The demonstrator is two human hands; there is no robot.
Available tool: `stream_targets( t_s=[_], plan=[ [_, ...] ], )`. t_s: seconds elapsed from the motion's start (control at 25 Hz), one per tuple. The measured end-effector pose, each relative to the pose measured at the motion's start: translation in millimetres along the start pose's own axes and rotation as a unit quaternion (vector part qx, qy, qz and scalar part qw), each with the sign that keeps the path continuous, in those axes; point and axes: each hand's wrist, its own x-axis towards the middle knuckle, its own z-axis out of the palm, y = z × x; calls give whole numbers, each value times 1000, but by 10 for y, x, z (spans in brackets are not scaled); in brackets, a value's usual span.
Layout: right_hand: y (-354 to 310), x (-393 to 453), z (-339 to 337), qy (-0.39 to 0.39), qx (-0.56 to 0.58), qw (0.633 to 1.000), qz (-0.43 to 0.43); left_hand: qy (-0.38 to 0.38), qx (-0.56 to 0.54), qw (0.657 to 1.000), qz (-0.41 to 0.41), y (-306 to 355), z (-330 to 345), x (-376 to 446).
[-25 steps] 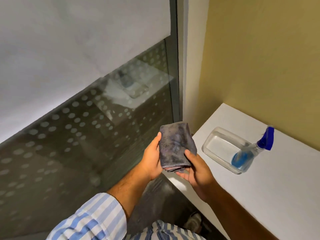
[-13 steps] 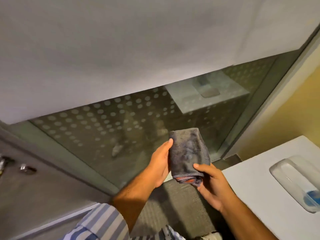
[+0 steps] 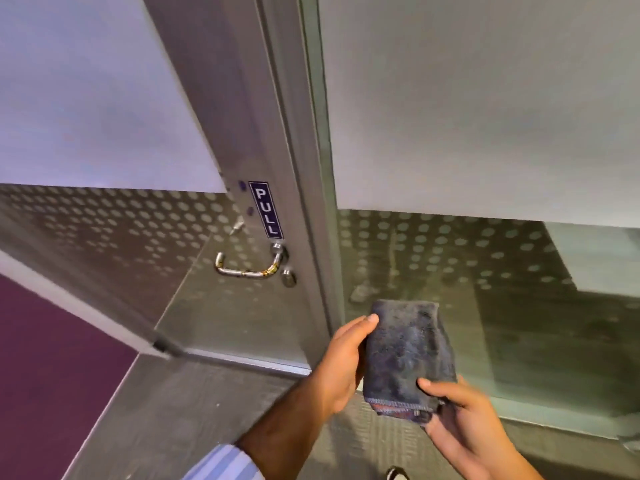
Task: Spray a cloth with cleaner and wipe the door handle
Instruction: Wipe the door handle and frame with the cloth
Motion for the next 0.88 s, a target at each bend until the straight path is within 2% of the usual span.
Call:
stream_targets(
  t_s=[0.08, 0.2, 0.24, 0.36, 0.56, 0.68, 0.76, 0.88],
  plan=[
    [68, 230, 115, -11, 2, 999, 33, 29, -21, 999, 26, 91, -195, -81],
    [173, 602, 458, -116, 60, 990, 50, 104, -32, 991, 72, 380, -365, -156],
    [198, 694, 548, -124, 58, 989, 54, 141, -19, 987, 79, 460, -434, -186],
    [212, 906, 716, -107, -6, 988, 107, 201, 17, 974, 103, 675, -630, -301],
    [217, 1121, 1122, -90, -88, 983, 130, 287, 18, 942, 170, 927, -877, -457],
    [257, 1155, 1322, -93, -93, 982, 135, 327, 51, 908, 257, 1098, -1120, -492],
    [294, 1210, 1380, -78, -83, 986, 125, 350, 128, 879, 297, 1279, -1339, -475],
    [399, 1318, 1414, -50, -70, 991, 105, 392, 333, 785, 345, 1624, -1706, -372]
  ],
)
